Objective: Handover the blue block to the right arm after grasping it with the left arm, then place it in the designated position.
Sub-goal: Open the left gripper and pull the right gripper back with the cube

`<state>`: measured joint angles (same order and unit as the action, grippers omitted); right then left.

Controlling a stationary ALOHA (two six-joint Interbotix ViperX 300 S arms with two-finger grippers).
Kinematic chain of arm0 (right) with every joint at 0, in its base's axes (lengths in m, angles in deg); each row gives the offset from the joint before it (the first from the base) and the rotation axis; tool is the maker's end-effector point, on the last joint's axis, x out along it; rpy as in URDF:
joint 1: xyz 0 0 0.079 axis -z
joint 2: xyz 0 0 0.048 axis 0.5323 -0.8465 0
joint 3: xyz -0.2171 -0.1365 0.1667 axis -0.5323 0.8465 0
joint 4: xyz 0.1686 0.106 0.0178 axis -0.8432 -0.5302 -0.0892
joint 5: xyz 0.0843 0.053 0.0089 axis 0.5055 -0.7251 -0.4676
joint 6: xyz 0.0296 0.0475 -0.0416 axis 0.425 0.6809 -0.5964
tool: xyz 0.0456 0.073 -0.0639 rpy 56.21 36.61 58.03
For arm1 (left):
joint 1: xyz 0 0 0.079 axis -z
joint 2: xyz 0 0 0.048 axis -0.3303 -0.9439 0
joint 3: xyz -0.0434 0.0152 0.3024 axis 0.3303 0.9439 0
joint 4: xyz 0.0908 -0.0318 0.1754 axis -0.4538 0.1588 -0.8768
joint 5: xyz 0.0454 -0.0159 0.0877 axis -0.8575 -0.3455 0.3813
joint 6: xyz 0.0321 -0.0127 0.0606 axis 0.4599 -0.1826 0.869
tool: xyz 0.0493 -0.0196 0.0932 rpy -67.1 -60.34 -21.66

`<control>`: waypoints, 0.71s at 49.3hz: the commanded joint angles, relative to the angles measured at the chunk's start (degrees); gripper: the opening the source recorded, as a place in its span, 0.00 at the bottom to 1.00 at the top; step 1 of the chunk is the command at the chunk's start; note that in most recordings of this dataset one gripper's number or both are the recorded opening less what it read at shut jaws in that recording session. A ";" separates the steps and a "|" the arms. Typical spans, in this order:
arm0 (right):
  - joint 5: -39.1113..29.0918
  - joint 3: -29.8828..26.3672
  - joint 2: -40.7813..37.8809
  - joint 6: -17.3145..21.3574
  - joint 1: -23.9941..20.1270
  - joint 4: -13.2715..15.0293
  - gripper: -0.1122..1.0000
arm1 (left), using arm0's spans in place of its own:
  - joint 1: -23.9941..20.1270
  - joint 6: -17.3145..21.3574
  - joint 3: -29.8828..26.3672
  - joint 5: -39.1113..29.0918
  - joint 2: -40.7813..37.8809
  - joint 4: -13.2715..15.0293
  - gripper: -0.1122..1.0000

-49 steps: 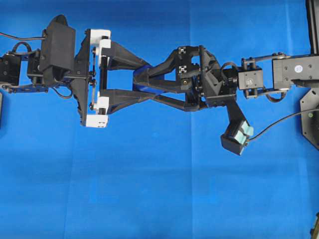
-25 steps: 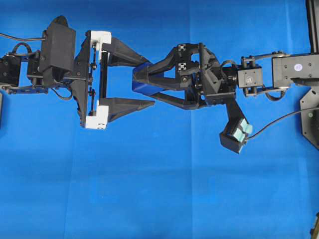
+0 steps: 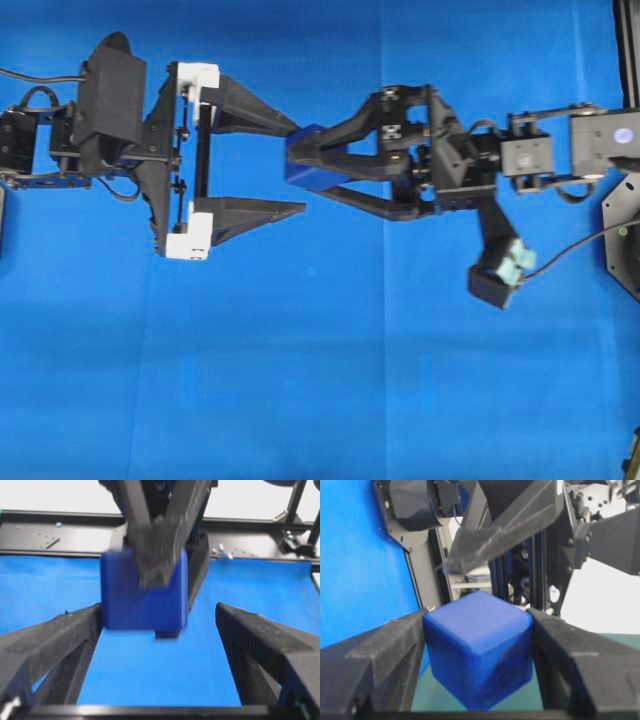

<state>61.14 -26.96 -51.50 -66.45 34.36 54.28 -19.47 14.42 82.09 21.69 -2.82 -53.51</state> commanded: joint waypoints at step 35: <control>-6.59 7.21 14.06 0.35 -1.23 -1.41 0.59 | -0.18 0.09 2.29 0.44 4.57 0.00 0.94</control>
<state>54.55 -18.96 -37.96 -66.27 33.31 53.40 -19.55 14.51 84.99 21.78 0.70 -53.51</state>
